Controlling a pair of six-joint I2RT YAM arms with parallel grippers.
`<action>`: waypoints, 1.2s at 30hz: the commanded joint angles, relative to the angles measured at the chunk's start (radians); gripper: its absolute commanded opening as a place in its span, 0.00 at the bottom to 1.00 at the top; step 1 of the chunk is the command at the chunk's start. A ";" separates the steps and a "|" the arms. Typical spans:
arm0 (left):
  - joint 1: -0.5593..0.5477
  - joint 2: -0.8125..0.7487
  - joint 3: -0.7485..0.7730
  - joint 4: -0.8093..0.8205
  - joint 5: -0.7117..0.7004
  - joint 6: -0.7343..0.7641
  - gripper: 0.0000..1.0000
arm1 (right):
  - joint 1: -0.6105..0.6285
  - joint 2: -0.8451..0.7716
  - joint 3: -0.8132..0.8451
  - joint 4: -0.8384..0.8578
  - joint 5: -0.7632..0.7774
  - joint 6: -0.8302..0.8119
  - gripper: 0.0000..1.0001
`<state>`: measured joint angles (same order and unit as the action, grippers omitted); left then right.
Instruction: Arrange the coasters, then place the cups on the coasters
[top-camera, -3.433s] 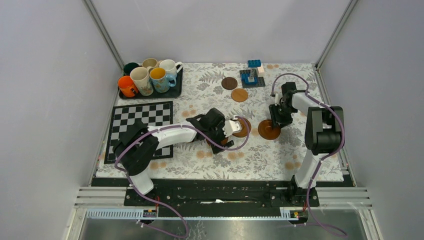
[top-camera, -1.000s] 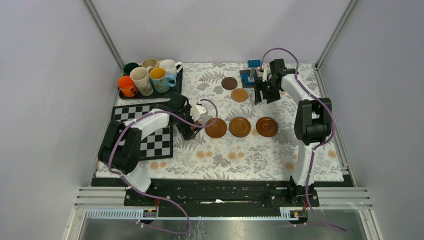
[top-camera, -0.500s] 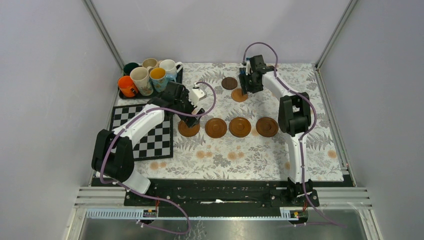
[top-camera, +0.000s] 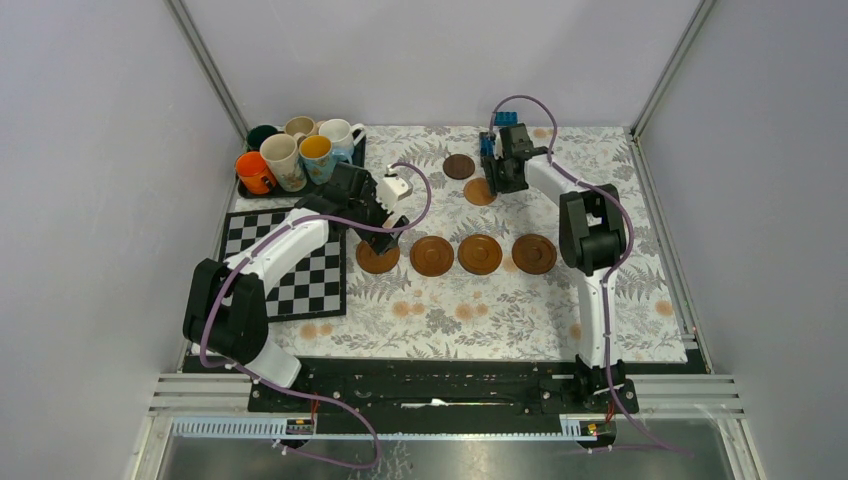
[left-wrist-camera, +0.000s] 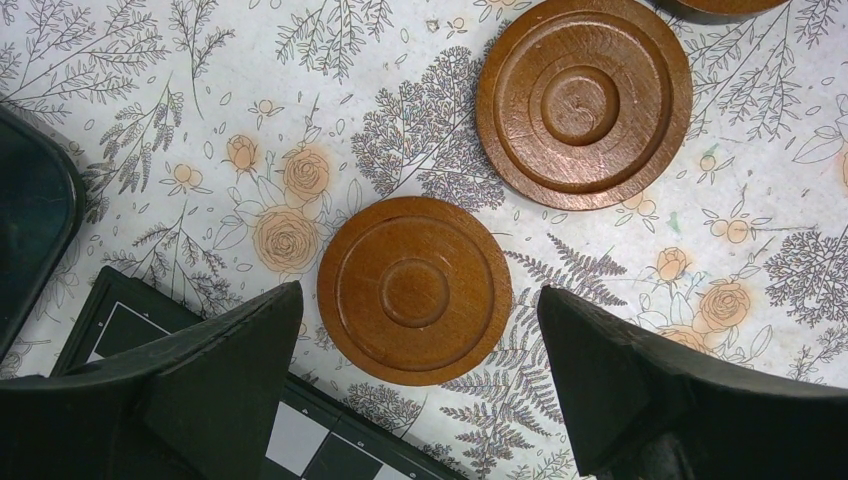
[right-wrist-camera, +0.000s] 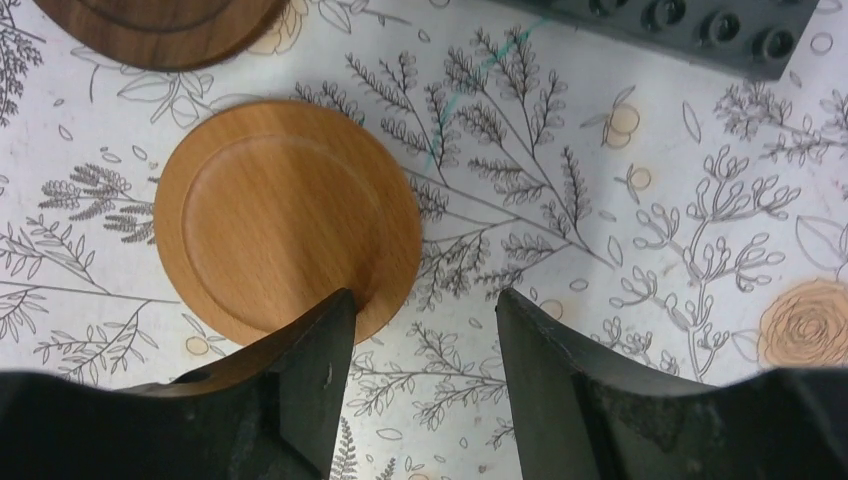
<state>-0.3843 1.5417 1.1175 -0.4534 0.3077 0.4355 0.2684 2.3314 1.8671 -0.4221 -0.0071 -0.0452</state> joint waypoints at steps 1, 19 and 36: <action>0.004 -0.033 0.025 0.038 -0.009 -0.004 0.99 | 0.006 -0.084 -0.126 0.140 0.010 0.004 0.61; 0.004 -0.044 0.019 0.058 -0.011 -0.004 0.99 | -0.083 -0.189 -0.277 -0.007 0.002 -0.051 0.48; 0.004 -0.005 0.051 0.061 0.000 -0.042 0.99 | -0.379 -0.443 -0.619 -0.080 0.053 -0.225 0.45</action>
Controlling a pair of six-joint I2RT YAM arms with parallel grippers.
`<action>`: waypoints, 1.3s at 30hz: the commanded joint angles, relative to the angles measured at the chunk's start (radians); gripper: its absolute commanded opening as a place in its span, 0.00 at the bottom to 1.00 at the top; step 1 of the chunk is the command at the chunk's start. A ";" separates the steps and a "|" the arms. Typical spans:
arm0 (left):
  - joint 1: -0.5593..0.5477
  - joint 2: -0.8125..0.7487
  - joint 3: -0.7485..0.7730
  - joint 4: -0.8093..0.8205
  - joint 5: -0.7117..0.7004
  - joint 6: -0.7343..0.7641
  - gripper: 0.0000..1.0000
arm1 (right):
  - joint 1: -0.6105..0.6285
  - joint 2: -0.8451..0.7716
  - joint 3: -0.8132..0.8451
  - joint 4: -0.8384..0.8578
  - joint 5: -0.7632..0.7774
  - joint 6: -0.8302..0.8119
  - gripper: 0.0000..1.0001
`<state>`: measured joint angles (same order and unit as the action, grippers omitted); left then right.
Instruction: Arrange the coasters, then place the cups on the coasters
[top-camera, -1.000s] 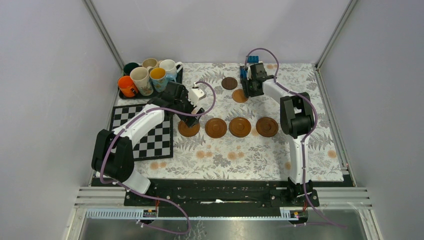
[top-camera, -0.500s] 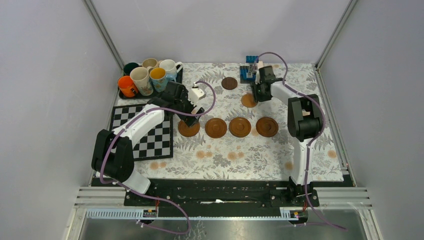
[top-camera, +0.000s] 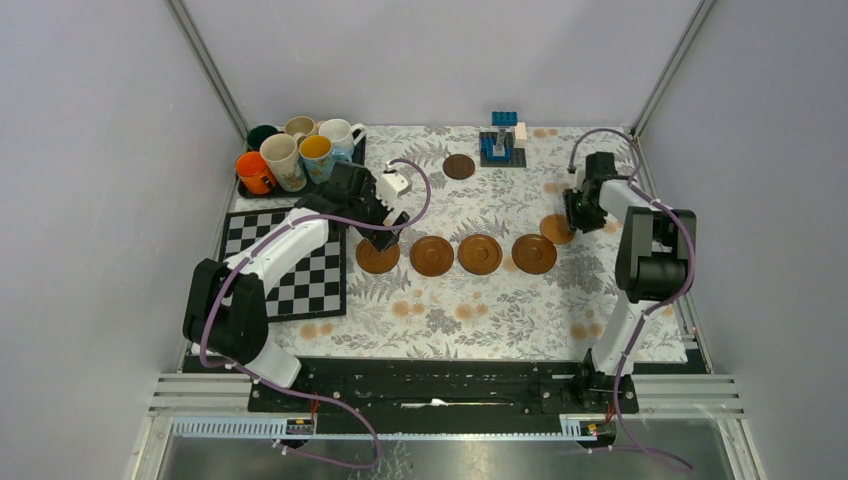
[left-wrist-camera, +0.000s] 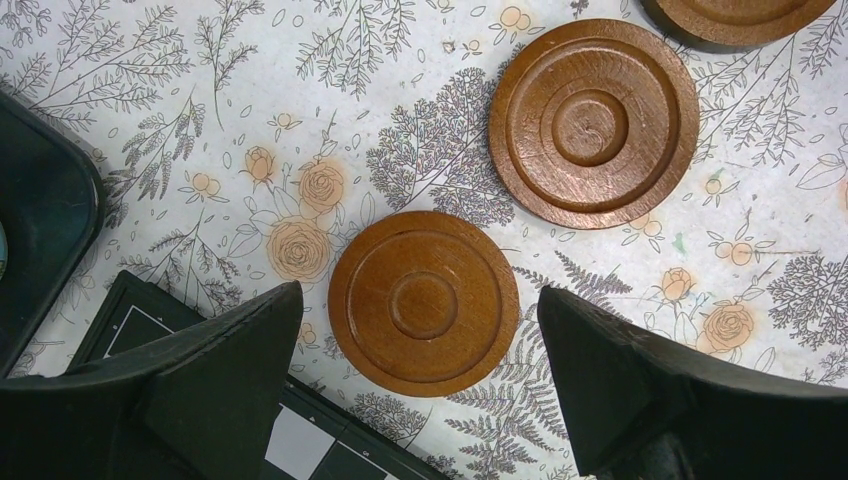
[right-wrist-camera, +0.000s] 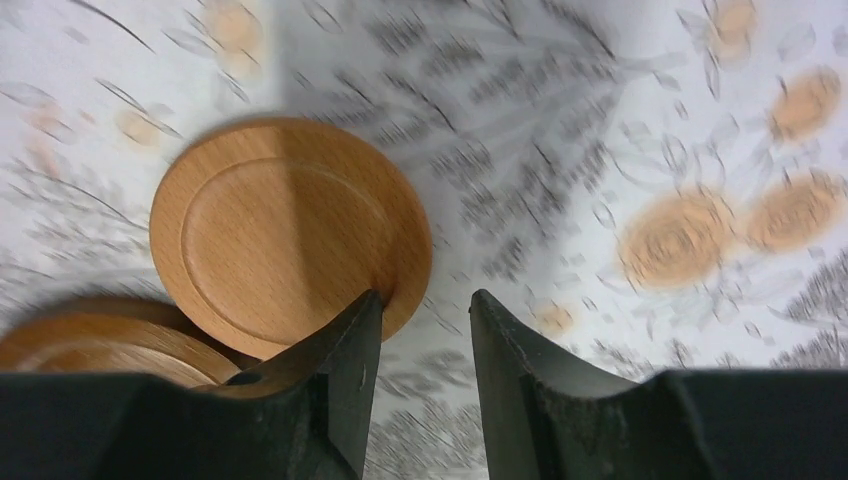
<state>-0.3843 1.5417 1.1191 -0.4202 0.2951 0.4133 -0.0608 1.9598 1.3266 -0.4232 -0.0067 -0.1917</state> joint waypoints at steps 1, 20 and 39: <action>0.004 -0.005 0.050 0.028 0.019 -0.022 0.99 | -0.064 -0.086 -0.095 -0.077 0.057 -0.086 0.45; 0.002 -0.007 0.022 0.054 0.037 -0.036 0.99 | -0.136 -0.269 -0.318 -0.077 0.070 -0.233 0.46; 0.004 -0.015 0.028 0.074 0.024 -0.095 0.99 | -0.099 -0.260 -0.041 -0.099 -0.243 -0.075 0.58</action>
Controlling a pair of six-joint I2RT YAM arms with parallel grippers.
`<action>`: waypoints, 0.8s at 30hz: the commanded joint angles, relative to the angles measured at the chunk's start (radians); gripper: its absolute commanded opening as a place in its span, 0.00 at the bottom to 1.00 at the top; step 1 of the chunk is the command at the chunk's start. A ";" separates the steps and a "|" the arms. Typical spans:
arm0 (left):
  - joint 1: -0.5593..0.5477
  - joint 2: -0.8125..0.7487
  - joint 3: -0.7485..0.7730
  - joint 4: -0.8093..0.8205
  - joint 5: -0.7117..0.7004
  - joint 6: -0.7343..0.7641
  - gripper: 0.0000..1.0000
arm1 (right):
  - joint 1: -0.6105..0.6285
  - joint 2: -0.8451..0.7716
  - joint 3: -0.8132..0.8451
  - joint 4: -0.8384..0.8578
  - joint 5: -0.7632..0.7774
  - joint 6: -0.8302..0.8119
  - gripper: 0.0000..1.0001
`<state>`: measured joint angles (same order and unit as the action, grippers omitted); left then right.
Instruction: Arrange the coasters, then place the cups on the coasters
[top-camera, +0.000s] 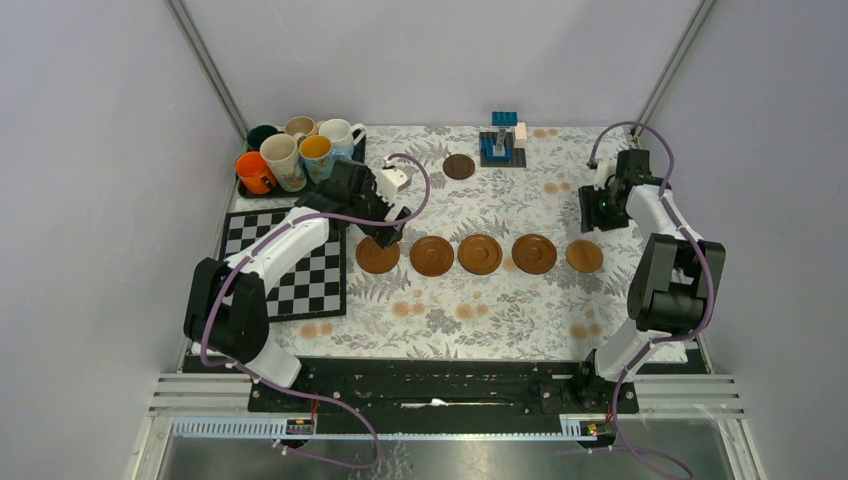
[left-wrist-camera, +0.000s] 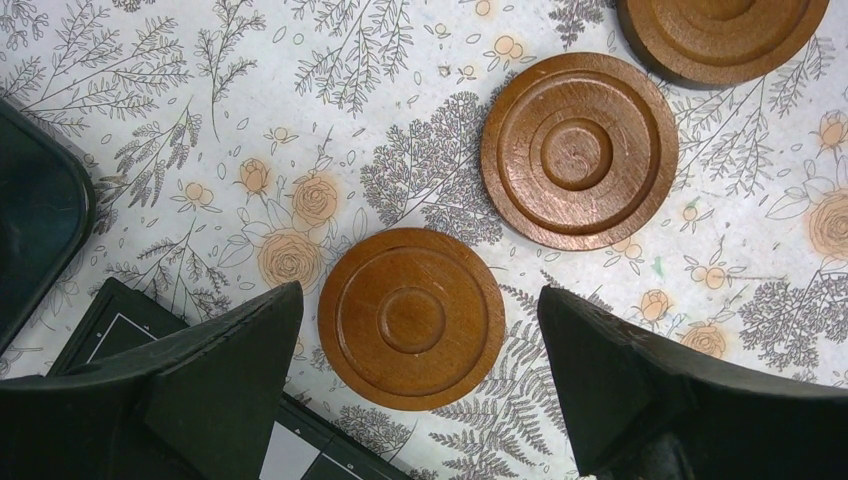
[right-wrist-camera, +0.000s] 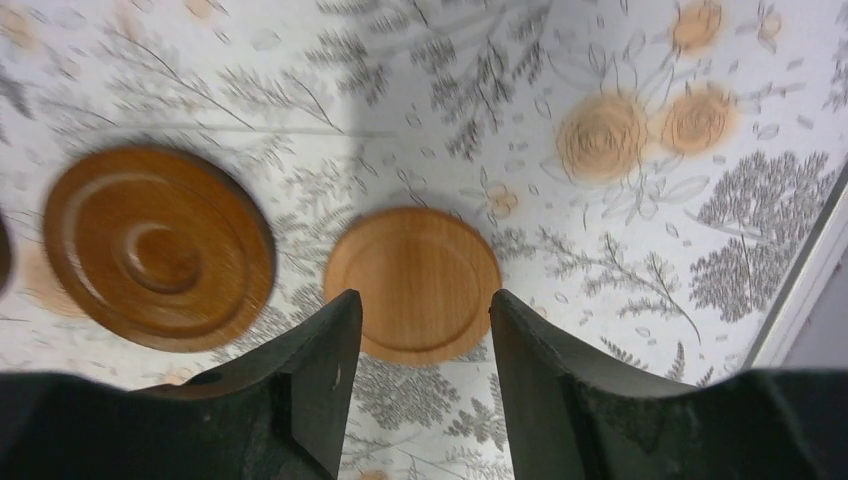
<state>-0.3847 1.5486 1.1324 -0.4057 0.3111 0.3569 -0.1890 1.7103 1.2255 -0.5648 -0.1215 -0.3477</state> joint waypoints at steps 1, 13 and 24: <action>0.004 -0.023 0.012 0.068 0.003 -0.049 0.99 | 0.050 -0.013 0.063 0.072 -0.150 0.101 0.59; 0.017 -0.032 0.014 0.053 -0.053 -0.093 0.99 | 0.397 0.240 0.309 0.315 -0.128 0.269 0.57; 0.041 -0.095 -0.031 0.007 -0.084 -0.104 0.99 | 0.569 0.531 0.584 0.433 0.058 0.309 0.46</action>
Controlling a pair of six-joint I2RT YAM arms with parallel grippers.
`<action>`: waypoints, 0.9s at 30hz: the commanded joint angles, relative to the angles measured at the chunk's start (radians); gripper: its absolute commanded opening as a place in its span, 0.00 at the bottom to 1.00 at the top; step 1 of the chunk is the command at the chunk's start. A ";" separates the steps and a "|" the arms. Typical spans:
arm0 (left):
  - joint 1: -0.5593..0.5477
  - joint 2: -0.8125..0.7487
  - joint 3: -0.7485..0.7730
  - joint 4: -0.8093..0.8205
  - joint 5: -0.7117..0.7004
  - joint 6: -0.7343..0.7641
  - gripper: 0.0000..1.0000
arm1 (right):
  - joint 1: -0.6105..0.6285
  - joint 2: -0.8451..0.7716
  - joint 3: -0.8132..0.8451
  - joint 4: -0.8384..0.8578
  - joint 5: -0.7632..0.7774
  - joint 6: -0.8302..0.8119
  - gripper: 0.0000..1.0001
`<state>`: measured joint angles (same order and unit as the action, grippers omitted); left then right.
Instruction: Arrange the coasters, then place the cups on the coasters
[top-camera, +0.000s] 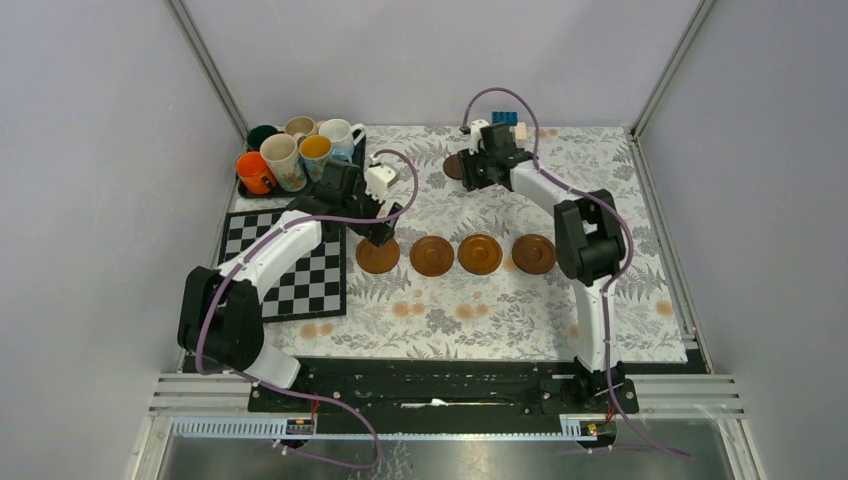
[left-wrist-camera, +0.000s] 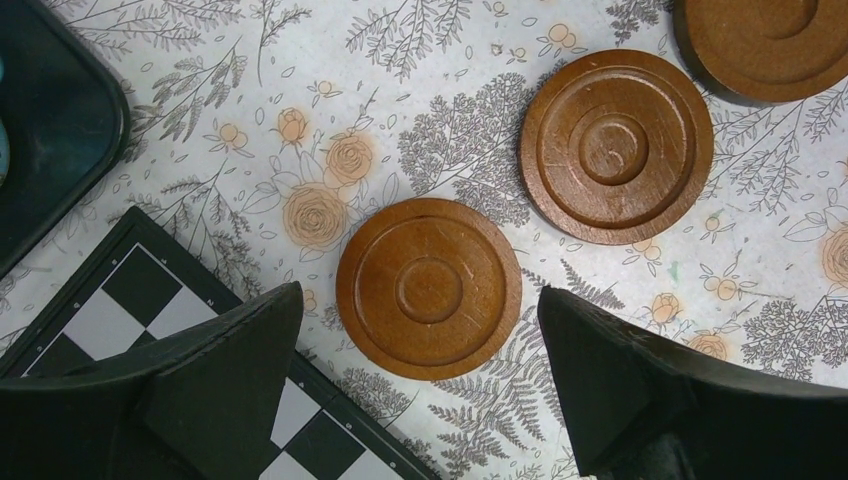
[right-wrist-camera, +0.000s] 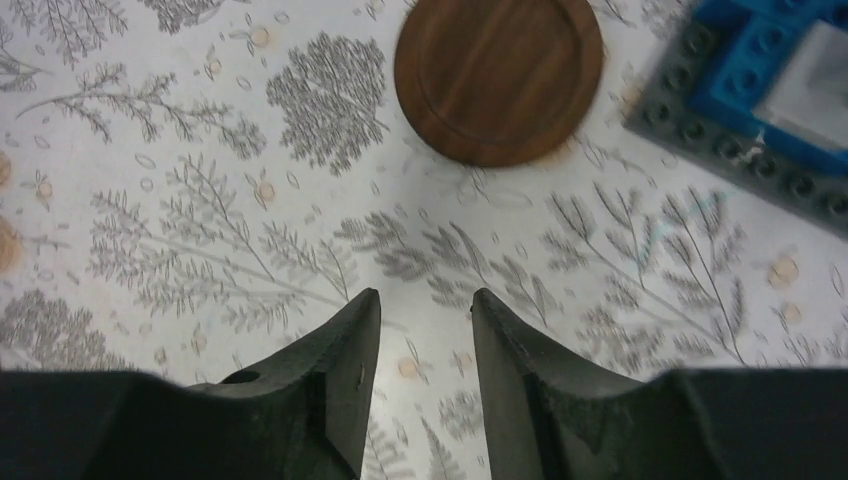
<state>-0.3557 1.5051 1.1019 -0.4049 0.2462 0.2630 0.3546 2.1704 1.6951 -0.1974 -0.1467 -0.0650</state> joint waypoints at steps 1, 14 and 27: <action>0.015 -0.055 0.000 0.001 -0.021 -0.010 0.99 | 0.030 0.094 0.143 0.065 0.094 0.032 0.43; 0.026 -0.050 0.014 -0.029 -0.030 -0.001 0.99 | 0.058 0.320 0.394 0.061 0.175 0.008 0.35; 0.027 -0.065 0.021 -0.038 0.002 -0.001 0.99 | 0.058 0.335 0.414 -0.114 0.186 -0.042 0.34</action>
<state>-0.3363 1.4788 1.1019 -0.4614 0.2306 0.2615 0.4011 2.5153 2.0781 -0.1810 0.0193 -0.0753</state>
